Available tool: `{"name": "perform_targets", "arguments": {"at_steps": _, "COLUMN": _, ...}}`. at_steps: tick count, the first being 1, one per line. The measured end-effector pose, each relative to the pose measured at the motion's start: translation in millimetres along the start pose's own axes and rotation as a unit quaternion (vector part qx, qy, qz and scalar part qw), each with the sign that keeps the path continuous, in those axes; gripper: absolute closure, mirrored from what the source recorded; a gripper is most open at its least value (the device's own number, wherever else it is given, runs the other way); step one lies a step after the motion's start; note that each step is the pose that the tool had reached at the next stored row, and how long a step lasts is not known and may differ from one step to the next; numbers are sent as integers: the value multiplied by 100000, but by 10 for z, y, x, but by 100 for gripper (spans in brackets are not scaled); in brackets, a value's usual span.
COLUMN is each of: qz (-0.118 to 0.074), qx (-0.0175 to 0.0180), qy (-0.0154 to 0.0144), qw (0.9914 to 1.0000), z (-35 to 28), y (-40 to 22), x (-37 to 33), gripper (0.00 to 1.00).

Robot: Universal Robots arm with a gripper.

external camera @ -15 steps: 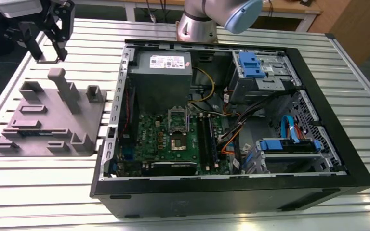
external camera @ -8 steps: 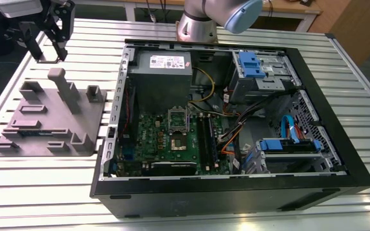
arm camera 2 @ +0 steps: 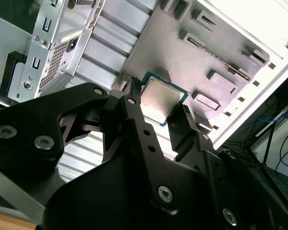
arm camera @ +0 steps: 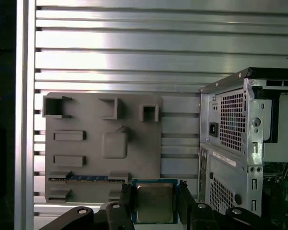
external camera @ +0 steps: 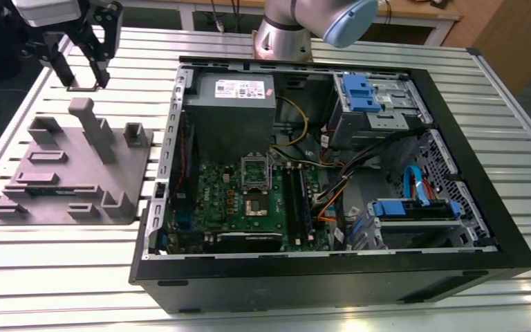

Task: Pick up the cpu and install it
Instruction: 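Pick up the cpu and move it towards the insertion slot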

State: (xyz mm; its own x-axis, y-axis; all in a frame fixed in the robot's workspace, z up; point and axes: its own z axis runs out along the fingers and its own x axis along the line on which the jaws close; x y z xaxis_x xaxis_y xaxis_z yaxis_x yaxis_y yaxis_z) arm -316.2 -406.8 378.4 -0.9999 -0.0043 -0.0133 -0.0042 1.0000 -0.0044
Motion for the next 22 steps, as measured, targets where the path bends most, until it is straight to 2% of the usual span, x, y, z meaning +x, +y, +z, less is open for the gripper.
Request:
{"name": "perform_targets", "arguments": {"at_steps": 15, "qz": 4, "qx": 4, "qy": 6, "qw": 100000, "z": 0, "y": 0, "x": -51, "gripper": 53}}
{"name": "perform_targets", "arguments": {"at_steps": 17, "qz": -2, "qx": 4, "qy": 2, "qw": 100000, "z": 1, "y": 0, "x": -106, "gripper": 53}}
{"name": "perform_targets", "arguments": {"at_steps": 22, "qz": -4, "qx": 0, "qy": 0, "qw": 100000, "z": 2, "y": -1, "x": -112, "gripper": 53}}
